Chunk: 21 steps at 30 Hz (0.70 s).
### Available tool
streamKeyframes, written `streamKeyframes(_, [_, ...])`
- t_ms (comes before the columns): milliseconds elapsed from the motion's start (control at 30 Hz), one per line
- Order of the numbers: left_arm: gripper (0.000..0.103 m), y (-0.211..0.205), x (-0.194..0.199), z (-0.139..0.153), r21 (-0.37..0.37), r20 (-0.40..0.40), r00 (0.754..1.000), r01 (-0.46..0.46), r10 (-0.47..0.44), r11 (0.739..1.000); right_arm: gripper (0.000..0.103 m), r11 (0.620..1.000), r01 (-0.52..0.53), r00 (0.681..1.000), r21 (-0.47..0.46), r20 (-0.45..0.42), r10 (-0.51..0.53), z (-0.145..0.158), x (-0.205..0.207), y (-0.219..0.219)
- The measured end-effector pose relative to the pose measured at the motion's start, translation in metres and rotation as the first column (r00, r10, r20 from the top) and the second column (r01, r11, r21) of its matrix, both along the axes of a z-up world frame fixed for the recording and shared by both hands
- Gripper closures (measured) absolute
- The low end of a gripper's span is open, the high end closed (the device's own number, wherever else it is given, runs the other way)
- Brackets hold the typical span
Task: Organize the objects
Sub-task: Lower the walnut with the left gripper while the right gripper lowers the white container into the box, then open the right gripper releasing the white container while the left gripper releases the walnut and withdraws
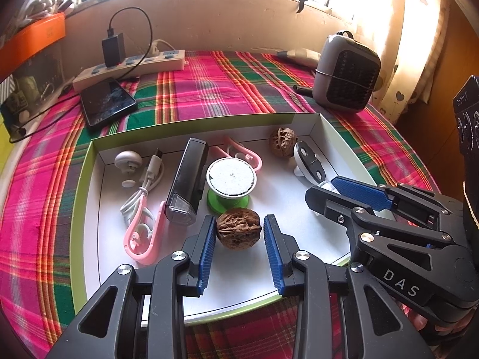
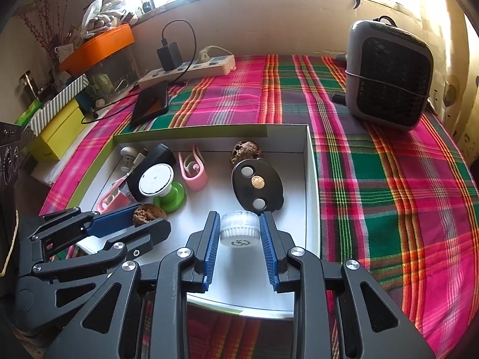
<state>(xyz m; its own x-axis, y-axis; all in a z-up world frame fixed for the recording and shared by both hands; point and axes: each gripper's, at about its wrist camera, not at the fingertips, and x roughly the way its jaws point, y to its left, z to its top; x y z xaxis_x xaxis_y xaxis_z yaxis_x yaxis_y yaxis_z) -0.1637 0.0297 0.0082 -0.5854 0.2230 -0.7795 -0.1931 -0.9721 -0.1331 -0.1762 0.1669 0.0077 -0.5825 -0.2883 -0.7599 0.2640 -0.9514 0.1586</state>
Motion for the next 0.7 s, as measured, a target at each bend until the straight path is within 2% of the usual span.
streamKeyframes(167, [0.07, -0.003, 0.001, 0.001, 0.003, 0.001, 1.0, -0.01, 0.01, 1.0, 0.067, 1.0, 0.007, 1.0, 0.0, -0.005, -0.007, 0.002, 0.001, 0.001])
streamKeyframes(700, [0.069, -0.009, 0.02, 0.016, 0.01, -0.045, 0.997, -0.054, 0.055, 0.998, 0.067, 1.0, 0.023, 0.999, 0.011, -0.043, -0.022, 0.013, 0.017, -0.001])
